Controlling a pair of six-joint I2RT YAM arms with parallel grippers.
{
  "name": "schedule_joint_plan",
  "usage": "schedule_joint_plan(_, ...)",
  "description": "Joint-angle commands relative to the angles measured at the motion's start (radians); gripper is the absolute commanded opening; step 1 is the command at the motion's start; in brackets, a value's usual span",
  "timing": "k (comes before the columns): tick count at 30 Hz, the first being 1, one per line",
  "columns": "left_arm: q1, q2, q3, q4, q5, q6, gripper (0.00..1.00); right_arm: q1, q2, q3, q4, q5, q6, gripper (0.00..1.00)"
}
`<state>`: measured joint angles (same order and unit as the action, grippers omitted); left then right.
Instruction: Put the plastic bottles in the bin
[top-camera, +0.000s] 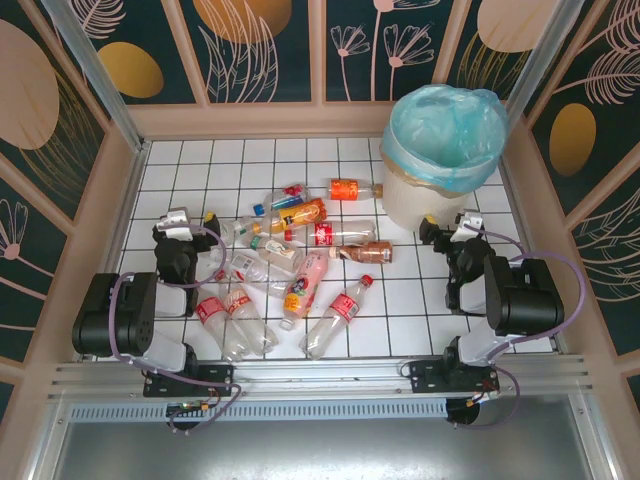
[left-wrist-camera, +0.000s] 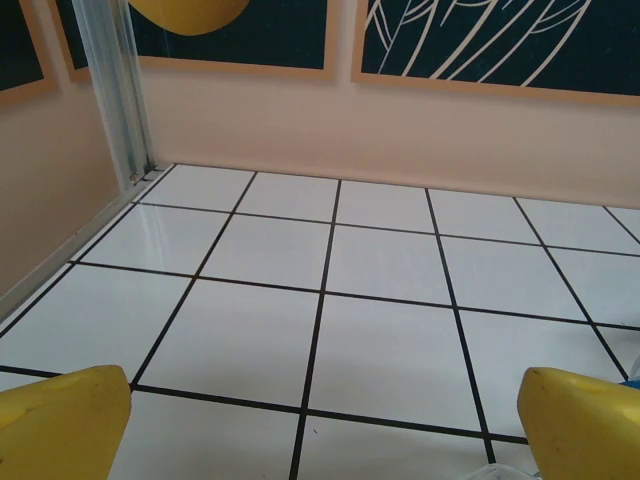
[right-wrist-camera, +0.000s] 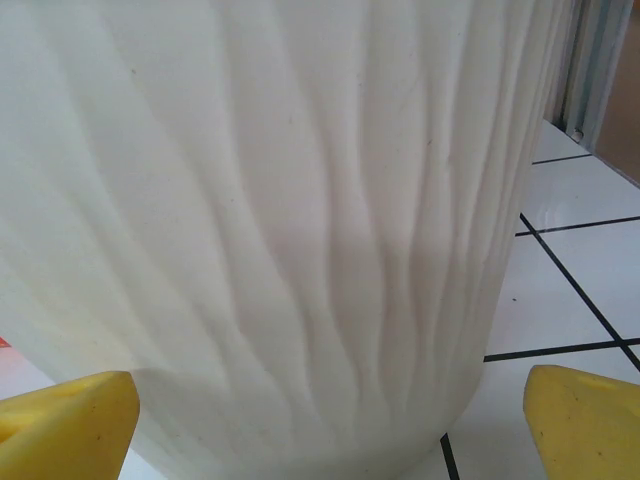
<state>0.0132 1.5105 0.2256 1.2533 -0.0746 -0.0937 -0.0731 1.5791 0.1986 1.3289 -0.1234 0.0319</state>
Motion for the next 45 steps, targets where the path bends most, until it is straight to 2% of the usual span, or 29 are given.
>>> schedule_joint_plan(1, 0.004, 0.010, 0.009, 0.023, 0.015, 0.009, 0.99, 0.006, -0.016, 0.012, 0.013, -0.007, -0.013, 0.99)
schedule_joint_plan(20, 0.004, 0.011, 0.014, 0.017, 0.015, 0.008, 0.99, 0.006, -0.015, 0.012, 0.011, -0.006, -0.013, 0.99)
schedule_joint_plan(23, 0.004, 0.010, 0.012, 0.017, 0.015, 0.009, 0.99, 0.007, -0.017, 0.013, 0.007, 0.037, 0.003, 0.99)
schedule_joint_plan(33, 0.004, 0.009, 0.011, 0.020, 0.016, 0.009, 0.99, 0.006, -0.016, 0.006, 0.021, 0.054, 0.011, 0.99)
schedule_joint_plan(35, 0.003, 0.002, 0.004, 0.028, -0.008, 0.002, 0.98, 0.005, -0.029, -0.002, 0.027, 0.097, 0.031, 0.99)
schedule_joint_plan(37, 0.004, -0.049, 0.007, -0.017, -0.067, -0.024, 0.98, 0.002, -0.097, -0.012, -0.018, 0.124, 0.040, 0.98)
schedule_joint_plan(41, 0.004, -0.234, 0.027, -0.193, -0.118, -0.039, 0.96, 0.001, -0.346, -0.003, -0.226, 0.208, 0.070, 0.96)
schedule_joint_plan(43, 0.004, -0.343, 0.054, -0.316, -0.154, -0.069, 0.95, 0.001, -0.475, 0.039, -0.405, 0.245, 0.108, 0.94)
schedule_joint_plan(45, 0.004, -0.447, 0.114, -0.497, -0.177, -0.133, 0.92, 0.003, -0.591, 0.127, -0.680, 0.258, 0.172, 0.90)
